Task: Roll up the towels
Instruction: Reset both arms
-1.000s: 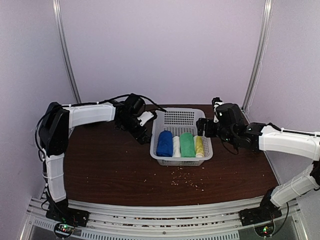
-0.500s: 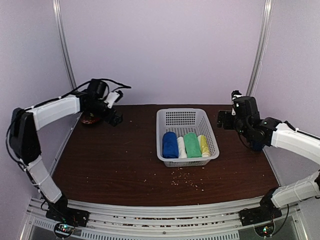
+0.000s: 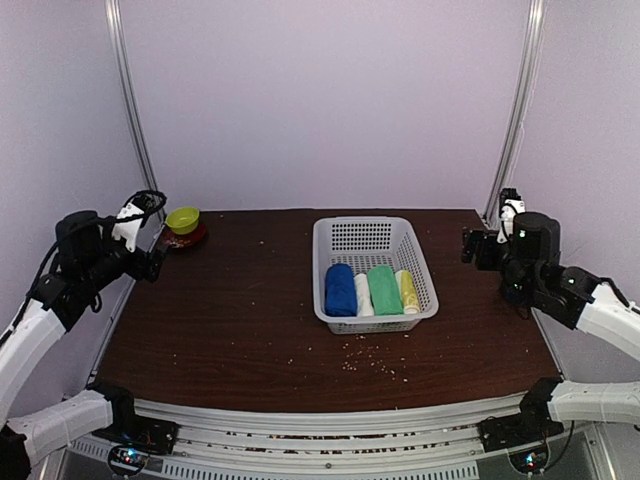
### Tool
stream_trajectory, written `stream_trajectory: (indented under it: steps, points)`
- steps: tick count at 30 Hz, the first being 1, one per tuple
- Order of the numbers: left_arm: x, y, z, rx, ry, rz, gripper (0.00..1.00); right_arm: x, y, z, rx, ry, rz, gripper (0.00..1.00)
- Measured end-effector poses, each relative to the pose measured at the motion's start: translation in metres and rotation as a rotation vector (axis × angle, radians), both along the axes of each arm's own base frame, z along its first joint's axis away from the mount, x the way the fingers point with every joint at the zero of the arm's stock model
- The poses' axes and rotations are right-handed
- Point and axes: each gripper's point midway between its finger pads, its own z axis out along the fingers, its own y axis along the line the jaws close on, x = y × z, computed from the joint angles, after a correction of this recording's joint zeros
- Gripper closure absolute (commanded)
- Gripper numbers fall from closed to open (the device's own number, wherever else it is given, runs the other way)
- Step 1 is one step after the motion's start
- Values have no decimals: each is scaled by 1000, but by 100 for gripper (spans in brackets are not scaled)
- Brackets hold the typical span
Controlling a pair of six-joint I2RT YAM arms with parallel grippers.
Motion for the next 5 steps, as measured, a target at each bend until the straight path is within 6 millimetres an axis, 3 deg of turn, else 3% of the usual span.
stream_trajectory:
  steps: [5]
  points:
    - [-14, 1, -14, -4, -4, -9, 2, -12, -5, -4, 45, -47, 8, 0]
